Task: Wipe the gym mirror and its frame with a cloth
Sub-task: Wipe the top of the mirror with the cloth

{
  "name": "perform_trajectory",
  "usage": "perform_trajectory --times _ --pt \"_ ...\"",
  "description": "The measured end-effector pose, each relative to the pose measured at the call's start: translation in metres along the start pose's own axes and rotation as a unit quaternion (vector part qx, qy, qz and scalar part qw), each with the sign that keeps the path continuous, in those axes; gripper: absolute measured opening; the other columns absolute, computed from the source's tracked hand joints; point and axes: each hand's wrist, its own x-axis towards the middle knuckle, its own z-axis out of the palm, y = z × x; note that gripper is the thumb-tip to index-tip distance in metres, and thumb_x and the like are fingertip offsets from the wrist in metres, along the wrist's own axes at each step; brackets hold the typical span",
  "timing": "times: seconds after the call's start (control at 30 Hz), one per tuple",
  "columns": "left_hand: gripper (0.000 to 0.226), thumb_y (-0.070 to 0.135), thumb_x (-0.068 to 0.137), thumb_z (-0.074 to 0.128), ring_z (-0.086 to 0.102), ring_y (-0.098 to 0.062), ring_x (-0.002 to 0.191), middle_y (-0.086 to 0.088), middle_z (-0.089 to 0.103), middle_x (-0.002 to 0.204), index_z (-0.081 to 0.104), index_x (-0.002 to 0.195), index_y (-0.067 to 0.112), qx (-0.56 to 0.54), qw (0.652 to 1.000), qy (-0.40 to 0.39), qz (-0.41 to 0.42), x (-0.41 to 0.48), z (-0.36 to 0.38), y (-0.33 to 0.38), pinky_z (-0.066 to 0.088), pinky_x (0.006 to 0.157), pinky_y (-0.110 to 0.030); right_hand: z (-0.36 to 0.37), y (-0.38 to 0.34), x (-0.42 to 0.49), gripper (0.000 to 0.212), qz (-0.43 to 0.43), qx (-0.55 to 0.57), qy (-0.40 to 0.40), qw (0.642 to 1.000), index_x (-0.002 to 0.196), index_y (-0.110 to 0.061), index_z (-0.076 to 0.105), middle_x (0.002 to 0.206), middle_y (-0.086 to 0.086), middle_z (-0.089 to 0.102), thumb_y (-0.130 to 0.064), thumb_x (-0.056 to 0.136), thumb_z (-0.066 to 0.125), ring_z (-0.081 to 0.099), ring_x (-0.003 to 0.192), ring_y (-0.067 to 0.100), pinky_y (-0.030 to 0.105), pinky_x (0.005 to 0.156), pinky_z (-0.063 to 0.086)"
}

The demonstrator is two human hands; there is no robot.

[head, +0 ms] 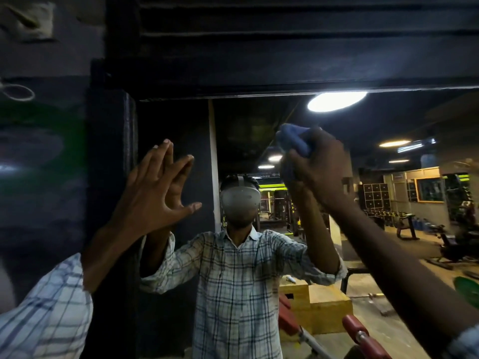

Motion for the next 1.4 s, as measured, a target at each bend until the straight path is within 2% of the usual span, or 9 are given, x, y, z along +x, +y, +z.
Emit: perform_trajectory --times 0.17,0.37,0.57,0.7,0.8,0.97,1.17,1.33,1.4 --pt "0.113 0.091 0.069 0.047 0.003 -0.028 0.16 0.001 -0.009 0.174 0.021 0.164 0.037 0.003 1.0 0.006 0.01 -0.002 -0.002 -0.011 0.021 0.121 -0.057 0.033 -0.034 -0.027 0.024 -0.175 -0.062 -0.298 0.936 0.102 -0.019 0.068 0.097 -0.005 0.069 -0.026 0.081 0.078 0.064 0.082 0.011 0.032 0.069 0.054" --pt "0.112 0.09 0.07 0.047 0.004 -0.026 0.16 0.001 -0.008 0.174 0.023 0.164 0.034 0.002 1.0 0.015 0.025 -0.003 -0.002 -0.016 0.017 0.121 -0.049 0.02 -0.009 0.036 0.016 -0.026 -0.045 -0.008 0.999 0.101 -0.01 0.065 0.091 -0.005 0.058 -0.022 0.089 0.068 0.055 0.079 0.007 0.027 0.075 0.05" --pt "0.11 0.091 0.071 0.047 0.004 -0.024 0.16 0.0 0.001 0.175 0.029 0.162 0.033 0.026 0.999 0.031 0.035 -0.001 -0.004 -0.023 0.01 0.124 -0.048 0.053 -0.051 0.003 0.022 -0.221 -0.044 -0.291 0.93 0.098 -0.018 0.069 0.092 -0.008 0.064 -0.026 0.078 0.076 0.061 0.077 0.012 0.03 0.067 0.05" --pt "0.111 0.093 0.07 0.046 0.006 -0.025 0.16 -0.001 0.002 0.175 0.026 0.163 0.035 0.043 0.998 0.031 0.033 0.0 -0.005 -0.031 0.012 0.123 -0.051 0.044 -0.025 0.051 0.032 -0.1 -0.057 -0.071 0.991 0.095 -0.012 0.066 0.085 -0.002 0.062 -0.04 0.082 0.059 0.062 0.075 0.019 0.038 0.067 0.051" --pt "0.111 0.093 0.07 0.045 0.006 -0.025 0.16 0.0 0.002 0.175 0.025 0.163 0.036 0.048 0.998 0.032 0.029 -0.003 -0.005 -0.036 0.012 0.123 -0.052 0.051 -0.021 0.052 0.021 -0.033 -0.037 0.038 0.998 0.096 -0.012 0.065 0.085 -0.006 0.06 -0.029 0.085 0.067 0.055 0.072 0.004 0.019 0.07 0.047" --pt "0.109 0.093 0.069 0.046 0.006 -0.025 0.16 0.0 0.005 0.174 0.027 0.162 0.038 0.044 0.998 0.039 0.037 -0.003 -0.008 -0.042 0.013 0.124 -0.052 0.087 -0.064 0.016 0.018 -0.181 -0.037 -0.233 0.955 0.094 -0.022 0.069 0.088 -0.014 0.062 -0.03 0.08 0.077 0.058 0.072 0.004 0.023 0.064 0.046" --pt "0.109 0.093 0.07 0.045 0.007 -0.026 0.16 -0.004 0.006 0.174 0.028 0.162 0.037 0.045 0.997 0.047 0.033 -0.008 -0.011 -0.057 0.015 0.124 -0.053 0.094 -0.062 0.058 0.02 -0.011 -0.024 0.036 0.999 0.088 -0.018 0.069 0.081 -0.006 0.062 -0.035 0.077 0.067 0.058 0.072 0.012 0.038 0.066 0.052" --pt "0.112 0.09 0.069 0.05 0.003 -0.027 0.161 -0.004 0.001 0.174 0.031 0.162 0.03 0.029 0.997 0.06 0.03 -0.015 -0.017 -0.077 0.022 0.122 -0.056 0.123 -0.098 0.023 0.021 -0.181 -0.022 -0.212 0.96 0.104 -0.02 0.07 0.098 -0.021 0.059 -0.024 0.084 0.075 0.061 0.085 0.004 0.024 0.074 0.052" --pt "0.111 0.088 0.07 0.051 0.007 -0.028 0.16 -0.003 0.002 0.174 0.03 0.162 0.029 0.026 0.997 0.064 0.03 -0.018 -0.02 -0.085 0.027 0.122 -0.056 0.123 -0.097 0.042 0.02 -0.169 -0.032 -0.172 0.97 0.095 -0.019 0.07 0.088 -0.019 0.06 -0.033 0.082 0.07 0.06 0.076 0.007 0.028 0.066 0.051"
